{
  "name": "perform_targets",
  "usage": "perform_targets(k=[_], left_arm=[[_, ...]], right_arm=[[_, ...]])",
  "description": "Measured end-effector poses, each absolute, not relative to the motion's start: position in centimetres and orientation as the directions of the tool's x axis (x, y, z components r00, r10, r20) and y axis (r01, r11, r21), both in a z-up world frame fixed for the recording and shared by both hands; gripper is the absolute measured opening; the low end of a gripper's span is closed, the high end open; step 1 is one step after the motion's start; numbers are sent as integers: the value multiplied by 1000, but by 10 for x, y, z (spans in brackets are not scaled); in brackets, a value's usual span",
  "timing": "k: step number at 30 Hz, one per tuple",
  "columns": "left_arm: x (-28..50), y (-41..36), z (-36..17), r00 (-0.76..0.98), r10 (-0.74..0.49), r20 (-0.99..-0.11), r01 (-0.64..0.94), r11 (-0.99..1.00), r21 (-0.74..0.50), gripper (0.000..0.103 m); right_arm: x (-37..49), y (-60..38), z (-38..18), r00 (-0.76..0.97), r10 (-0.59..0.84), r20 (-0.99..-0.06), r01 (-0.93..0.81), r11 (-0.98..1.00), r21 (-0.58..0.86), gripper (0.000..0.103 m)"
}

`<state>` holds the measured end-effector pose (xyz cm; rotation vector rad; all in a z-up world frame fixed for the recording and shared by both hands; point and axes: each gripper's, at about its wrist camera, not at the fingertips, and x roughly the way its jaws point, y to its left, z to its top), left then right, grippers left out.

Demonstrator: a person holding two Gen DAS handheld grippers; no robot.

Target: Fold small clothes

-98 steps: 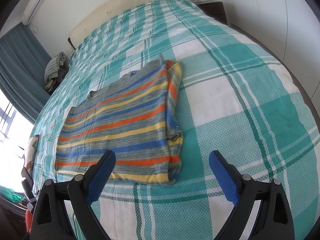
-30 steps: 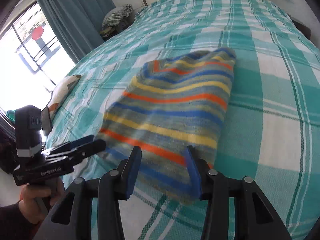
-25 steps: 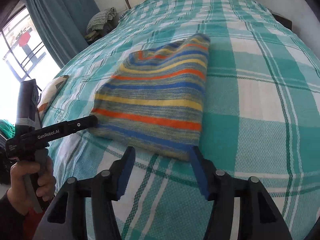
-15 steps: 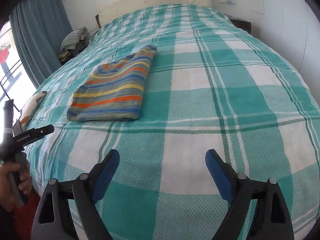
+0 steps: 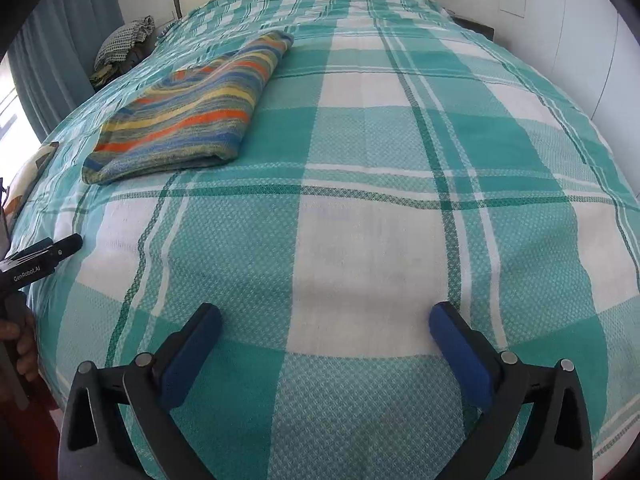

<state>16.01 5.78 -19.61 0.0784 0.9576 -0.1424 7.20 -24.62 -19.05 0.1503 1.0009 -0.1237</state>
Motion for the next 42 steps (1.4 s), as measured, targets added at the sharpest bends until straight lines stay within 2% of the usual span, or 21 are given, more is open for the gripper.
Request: perform_targets(k=[42], left_arm=[[159,54,-198,577,-76,-814,156,988,18,103]], right_arm=[[72,-240,-194,538,-80,-839,166,986,13,103]])
